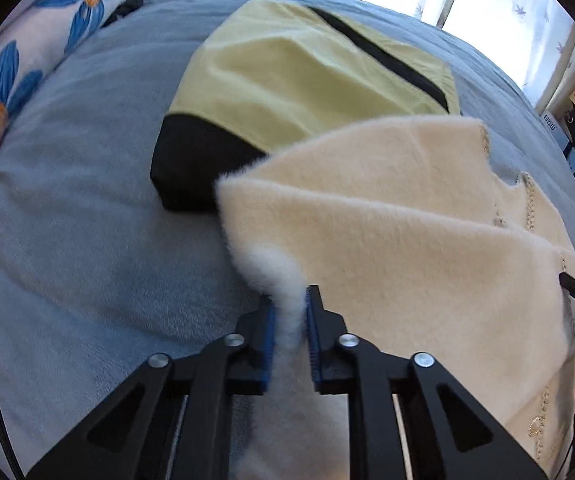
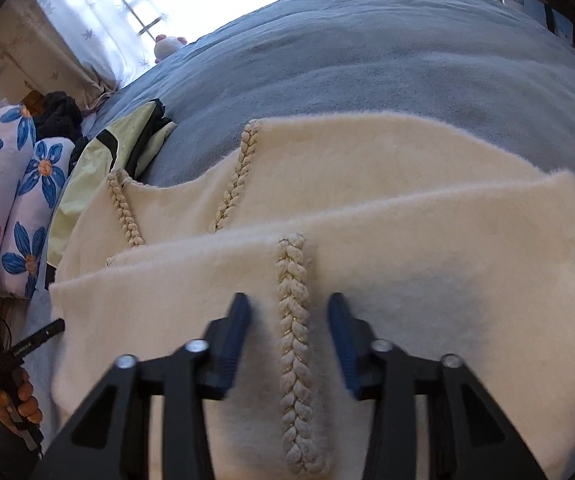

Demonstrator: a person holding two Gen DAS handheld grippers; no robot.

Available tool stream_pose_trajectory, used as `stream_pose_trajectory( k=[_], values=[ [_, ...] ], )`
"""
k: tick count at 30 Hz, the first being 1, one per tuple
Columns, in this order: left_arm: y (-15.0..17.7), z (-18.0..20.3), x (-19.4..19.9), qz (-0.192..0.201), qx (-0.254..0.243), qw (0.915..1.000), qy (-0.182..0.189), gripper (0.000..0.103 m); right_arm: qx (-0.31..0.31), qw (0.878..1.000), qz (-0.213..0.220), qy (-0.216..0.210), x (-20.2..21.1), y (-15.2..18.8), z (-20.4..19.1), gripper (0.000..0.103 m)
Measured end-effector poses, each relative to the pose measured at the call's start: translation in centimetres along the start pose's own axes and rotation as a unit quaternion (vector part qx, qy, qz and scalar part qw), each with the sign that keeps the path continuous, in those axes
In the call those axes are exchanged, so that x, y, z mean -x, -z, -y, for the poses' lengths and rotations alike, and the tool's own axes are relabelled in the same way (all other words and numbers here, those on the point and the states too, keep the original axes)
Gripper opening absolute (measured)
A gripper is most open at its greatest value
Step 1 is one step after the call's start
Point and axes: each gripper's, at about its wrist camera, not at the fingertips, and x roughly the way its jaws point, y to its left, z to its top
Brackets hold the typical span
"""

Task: Fold large clothes

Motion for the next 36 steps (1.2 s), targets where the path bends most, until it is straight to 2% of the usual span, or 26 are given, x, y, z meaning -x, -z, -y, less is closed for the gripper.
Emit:
stream_pose_trajectory(
  k=[3, 6, 7, 9, 12, 15, 16, 17, 20, 22, 28, 31, 34, 36],
  values=[
    [0.1, 1.0, 1.5, 0.042, -0.021, 0.9985, -0.027, 0.009, 0.011, 0.999, 0.035, 0.006, 1.2, -0.1, -0.7, 0.012],
    [-0.4, 0.8, 2.2, 0.071, -0.006, 0.9971, -0.027, 0.009, 0.009, 0.997, 0.079, 0.002, 2.1, -0.2, -1.0, 0.011],
    [-0.4, 0.4, 2.0, 0.071, 0.002, 0.9971, -0.027, 0.009, 0.007, 0.997, 0.082, 0.009, 1.8, -0.2, -0.9, 0.011],
    [-0.1, 0.3, 0.7, 0.063, 0.003, 0.9975, -0.032, 0.010, 0.012, 0.997, 0.064, 0.034, -0.1, 0.1, -0.8, 0.011],
    [0.6, 0.7, -0.8, 0.058, -0.014, 0.9970, -0.049, 0.012, 0.007, 0.998, 0.060, 0.034, -0.8, 0.4, -0.5, 0.013],
    [0.5, 0.8, -0.2, 0.056, -0.014, 0.9966, -0.058, 0.021, -0.016, 0.999, 0.035, 0.033, -0.1, 0.2, -0.2, 0.024],
    [0.4, 0.7, 0.0, 0.053, -0.010, 0.9963, -0.067, 0.030, -0.021, 0.999, 0.030, 0.038, 0.3, 0.2, -0.1, 0.027],
    [0.4, 0.6, 0.6, 0.053, -0.008, 0.9957, -0.075, 0.035, -0.020, 0.998, 0.031, 0.043, 0.9, 0.4, 0.0, 0.027],
    [1.1, 0.9, 2.8, 0.067, -0.011, 0.9939, -0.086, 0.036, -0.011, 0.998, 0.041, 0.047, 2.8, 1.3, -0.6, 0.028],
    [1.6, 1.5, 4.4, 0.076, -0.014, 0.9939, -0.079, 0.037, -0.002, 0.998, 0.043, 0.039, 3.8, 2.1, -1.4, 0.028],
    [4.7, 6.5, 7.0, 0.071, -0.026, 0.9970, -0.015, 0.039, 0.040, 0.999, 0.011, 0.003, 3.4, 5.1, -7.0, 0.028],
    [6.6, 9.6, 6.8, 0.064, -0.026, 0.9976, 0.006, 0.039, 0.068, 0.997, -0.003, -0.033, 2.4, 6.6, -10.5, 0.028],
    [8.3, 11.8, 5.5, 0.054, -0.019, 0.9983, 0.014, 0.039, 0.101, 0.994, -0.012, -0.040, 1.1, 7.9, -12.9, 0.029],
    [9.2, 12.3, 3.8, 0.030, -0.014, 0.9994, 0.005, 0.039, 0.110, 0.993, -0.012, -0.035, 0.4, 8.6, -13.1, 0.029]
  ],
)
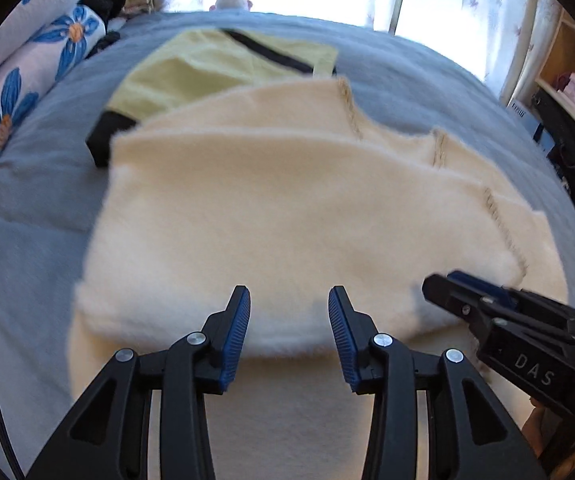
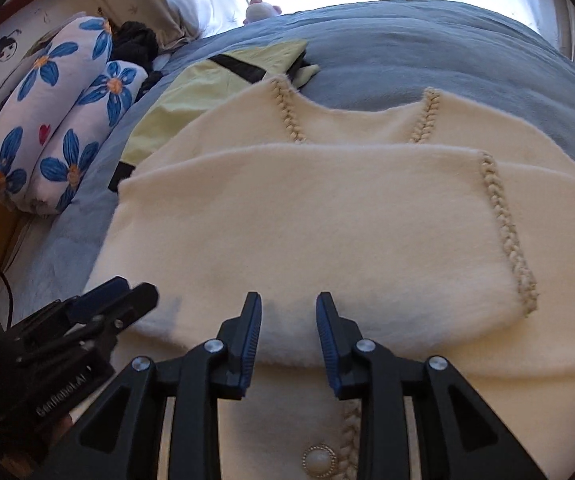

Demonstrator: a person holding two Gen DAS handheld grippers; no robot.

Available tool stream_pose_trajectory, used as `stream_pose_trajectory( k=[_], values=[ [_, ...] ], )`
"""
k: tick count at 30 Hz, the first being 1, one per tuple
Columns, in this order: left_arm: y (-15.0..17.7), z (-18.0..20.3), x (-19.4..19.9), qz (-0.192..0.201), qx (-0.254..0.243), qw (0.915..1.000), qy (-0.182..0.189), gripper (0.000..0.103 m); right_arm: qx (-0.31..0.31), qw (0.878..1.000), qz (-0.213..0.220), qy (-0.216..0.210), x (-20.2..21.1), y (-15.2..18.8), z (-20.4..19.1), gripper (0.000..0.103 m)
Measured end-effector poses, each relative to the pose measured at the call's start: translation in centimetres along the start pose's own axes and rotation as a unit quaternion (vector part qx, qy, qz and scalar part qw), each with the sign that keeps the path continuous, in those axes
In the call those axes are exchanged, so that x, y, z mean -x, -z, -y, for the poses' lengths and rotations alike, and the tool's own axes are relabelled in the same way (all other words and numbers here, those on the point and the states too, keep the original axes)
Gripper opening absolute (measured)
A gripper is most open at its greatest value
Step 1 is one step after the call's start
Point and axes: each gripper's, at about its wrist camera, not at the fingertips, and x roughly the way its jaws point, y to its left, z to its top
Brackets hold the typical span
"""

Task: Fold large clothes

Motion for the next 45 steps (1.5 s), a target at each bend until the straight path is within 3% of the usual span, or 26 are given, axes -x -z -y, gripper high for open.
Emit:
stream_pose_trajectory(
  k=[4, 6, 8, 9, 11, 12, 13, 14, 15, 18, 22, 26, 37, 45],
  values=[
    [0.7, -1.1, -0.7, 0.009, -0.007, 0.9995, -0.030, 0.039, 0.011, 1.000, 0.016, -0.002, 1.0, 0.4, 1.7, 0.027],
    [0.4, -2.3, -0.6, 0.011, -0.009, 0.9985, -0.053, 0.040, 0.017, 0.998, 0.029, 0.051, 2.0, 0.6, 3.4, 0.028],
    [0.3, -3.9, -0.8, 0.006, -0.002, 0.9985, -0.055, 0.040, 0.013, 0.992, 0.036, 0.122, 2.5, 0.8, 5.7, 0.028],
    [0.2, -4.6, -0.7, 0.006, 0.001, 0.9983, -0.058, 0.040, 0.002, 0.990, 0.036, 0.136, 2.8, 1.0, 7.3, 0.028],
    [0.1, -6.0, -0.6, 0.005, 0.006, 0.9989, -0.047, 0.040, -0.029, 0.996, 0.036, 0.083, 3.6, 1.5, 10.1, 0.025],
    [0.2, -6.4, -0.5, 0.004, 0.008, 0.9993, -0.037, 0.040, -0.038, 0.995, 0.035, 0.080, 3.9, 1.7, 10.7, 0.025],
    [0.2, -6.5, -0.5, 0.004, 0.008, 0.9993, -0.036, 0.040, -0.039, 0.993, 0.028, 0.104, 4.0, 1.8, 10.9, 0.031],
    [0.2, -6.5, -0.5, 0.003, 0.007, 0.9993, -0.037, 0.040, -0.033, 0.987, 0.021, 0.154, 3.8, 2.0, 11.1, 0.033],
    [0.3, -6.4, -0.4, 0.003, 0.006, 0.9992, -0.041, 0.040, -0.029, 0.986, 0.021, 0.164, 3.8, 2.2, 11.3, 0.035],
    [0.2, -5.7, -0.4, -0.002, 0.004, 0.9990, -0.045, 0.046, -0.050, 0.988, 0.024, 0.147, 4.3, 2.5, 12.0, 0.035],
    [0.2, -5.9, 0.0, -0.008, 0.008, 0.9992, -0.037, 0.062, -0.063, 0.987, 0.022, 0.144, 4.6, 2.4, 12.0, 0.035],
    [0.1, -5.3, 0.6, -0.007, 0.011, 0.9991, -0.041, 0.068, -0.070, 0.988, 0.019, 0.137, 4.9, 2.5, 11.5, 0.035],
    [0.7, -4.9, 3.4, 0.001, 0.027, 0.9990, -0.035, 0.069, -0.080, 0.989, 0.028, 0.123, 7.5, 3.4, 10.5, 0.035],
    [1.5, -3.8, 8.2, 0.030, 0.019, 0.9991, -0.025, 0.069, -0.075, 0.988, 0.053, 0.123, 11.8, 4.6, 9.1, 0.035]
  ],
)
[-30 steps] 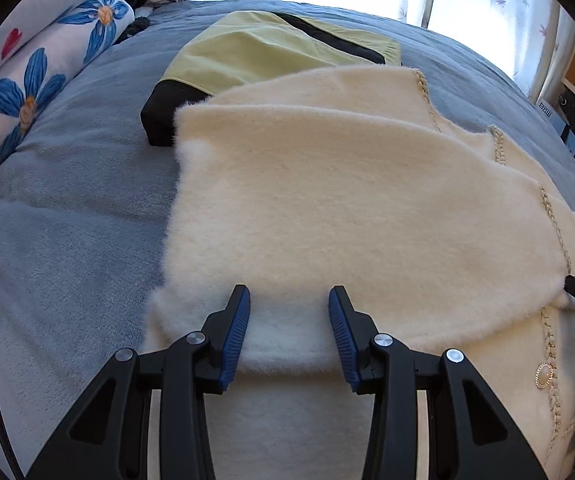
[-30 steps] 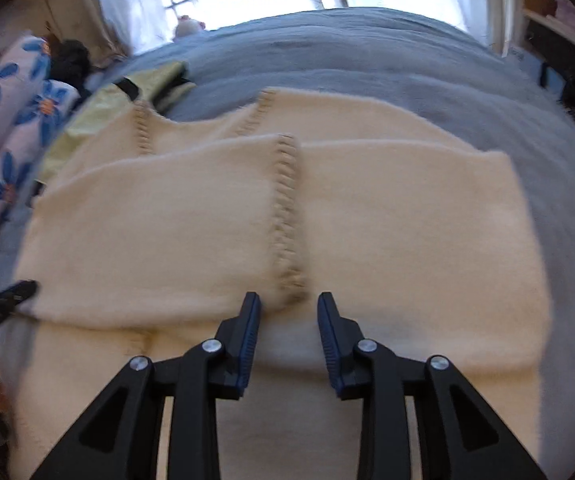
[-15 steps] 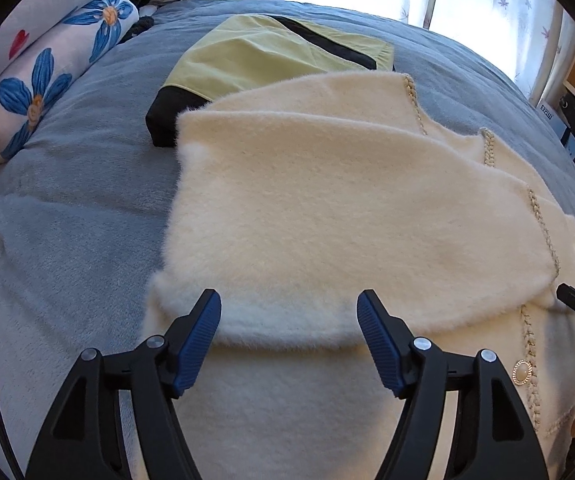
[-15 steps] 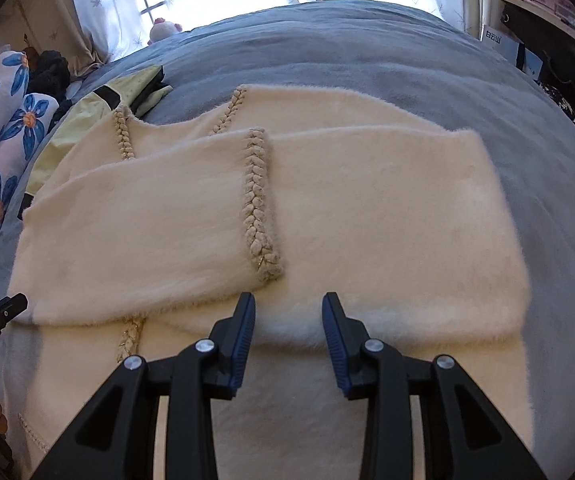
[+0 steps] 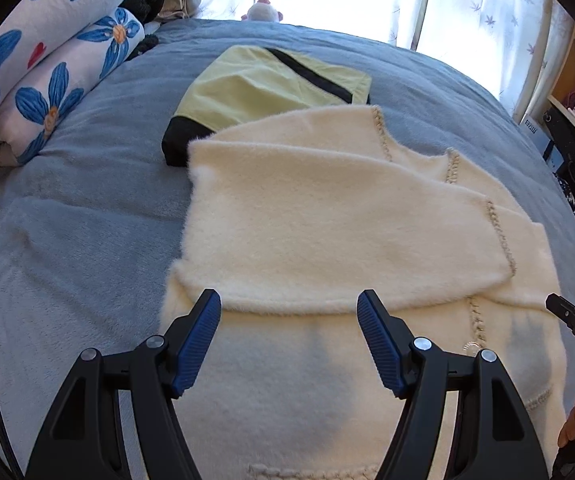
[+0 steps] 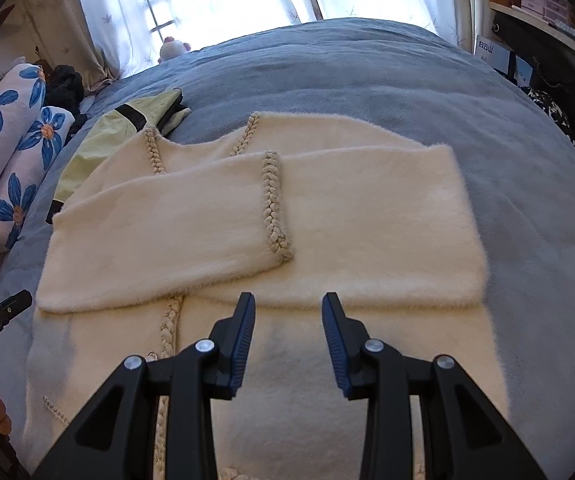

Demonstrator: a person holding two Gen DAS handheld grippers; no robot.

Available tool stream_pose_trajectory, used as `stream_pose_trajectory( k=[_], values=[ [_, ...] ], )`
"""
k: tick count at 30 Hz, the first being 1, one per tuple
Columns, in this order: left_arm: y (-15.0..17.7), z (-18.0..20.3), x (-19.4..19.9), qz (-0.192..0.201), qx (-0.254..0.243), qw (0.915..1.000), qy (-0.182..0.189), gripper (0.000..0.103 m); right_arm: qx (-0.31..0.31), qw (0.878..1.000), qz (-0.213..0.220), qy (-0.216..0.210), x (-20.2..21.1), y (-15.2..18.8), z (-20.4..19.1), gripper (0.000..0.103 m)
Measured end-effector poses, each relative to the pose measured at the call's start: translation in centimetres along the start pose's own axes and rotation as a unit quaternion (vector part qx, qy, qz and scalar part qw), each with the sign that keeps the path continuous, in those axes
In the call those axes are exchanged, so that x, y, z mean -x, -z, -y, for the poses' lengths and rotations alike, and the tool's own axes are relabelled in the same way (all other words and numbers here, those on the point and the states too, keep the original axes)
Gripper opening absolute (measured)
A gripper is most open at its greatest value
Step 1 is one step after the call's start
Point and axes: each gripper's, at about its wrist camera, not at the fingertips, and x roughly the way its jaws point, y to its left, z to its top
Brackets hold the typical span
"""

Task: Fold large clothes
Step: 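Move both open tools to the braided cardigan hem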

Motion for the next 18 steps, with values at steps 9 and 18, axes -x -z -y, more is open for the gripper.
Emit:
stream_pose_trajectory(
  k=[9, 18],
  values=[
    [1.6, 0.9, 6.1, 0.029, -0.014, 0.9995, 0.002, 0.070, 0.003, 1.000, 0.028, -0.011, 5.5, 1.4, 0.0, 0.035],
    [4.9, 0.9, 11.1, 0.044, -0.013, 0.9989, 0.003, 0.071, 0.021, 0.998, 0.049, -0.021, 10.5, 4.1, -0.4, 0.035]
  ],
)
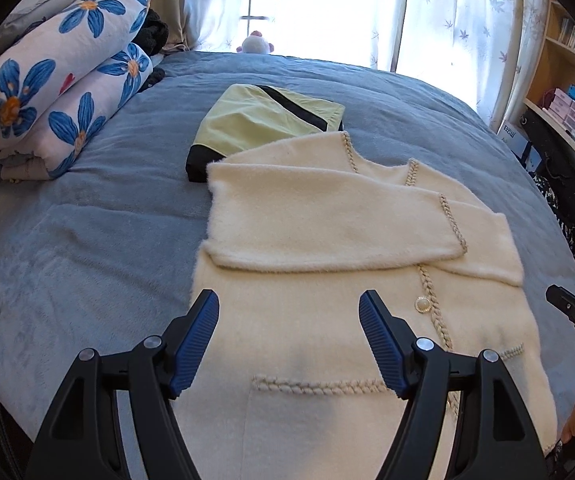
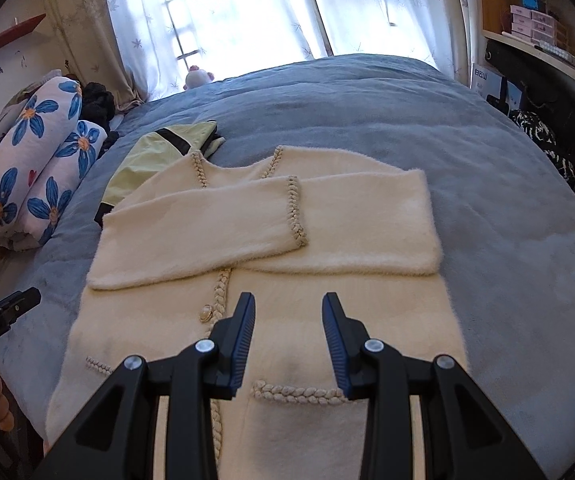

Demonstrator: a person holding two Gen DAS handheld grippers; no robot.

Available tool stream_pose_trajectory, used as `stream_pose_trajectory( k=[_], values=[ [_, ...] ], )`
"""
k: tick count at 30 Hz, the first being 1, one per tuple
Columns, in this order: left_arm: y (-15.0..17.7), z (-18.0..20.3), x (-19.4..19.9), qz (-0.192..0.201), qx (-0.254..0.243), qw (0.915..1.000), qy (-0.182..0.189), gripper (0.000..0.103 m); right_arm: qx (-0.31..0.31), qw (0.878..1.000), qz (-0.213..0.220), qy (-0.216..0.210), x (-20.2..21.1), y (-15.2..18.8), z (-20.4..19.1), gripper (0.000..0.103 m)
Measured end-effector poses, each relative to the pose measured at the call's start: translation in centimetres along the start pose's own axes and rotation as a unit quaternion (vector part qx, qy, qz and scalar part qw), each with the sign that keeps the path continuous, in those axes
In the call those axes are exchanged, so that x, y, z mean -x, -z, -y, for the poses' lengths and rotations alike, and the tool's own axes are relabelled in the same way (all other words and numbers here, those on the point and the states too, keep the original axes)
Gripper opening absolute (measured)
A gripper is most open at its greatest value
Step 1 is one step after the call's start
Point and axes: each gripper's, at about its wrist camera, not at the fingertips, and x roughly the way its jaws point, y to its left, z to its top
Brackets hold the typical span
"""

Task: Fold large clothes
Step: 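Move both open tools to the braided cardigan hem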

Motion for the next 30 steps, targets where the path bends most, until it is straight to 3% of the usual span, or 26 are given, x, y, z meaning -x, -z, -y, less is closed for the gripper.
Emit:
stream_pose_trajectory(
  k=[23, 27, 30],
  values=[
    [8.0, -0.6, 6.9, 0.006, -0.007, 0.9999, 0.005, 0.076, 0.052, 0.998, 0.014, -0.019, 7.5, 7.1, -2.0, 0.036],
    [9.4, -1.3, 7.4, 0.003, -0.014, 0.9999, 0.000, 0.079, 0.059, 0.998, 0.019, -0.019, 8.4, 8.5, -2.1, 0.049],
    [10.3, -1.7, 7.4, -0.005, -0.017, 0.9998, -0.004, 0.079, 0.059, 0.998, 0.015, -0.016, 8.8, 9.5, -1.6, 0.050]
  ],
)
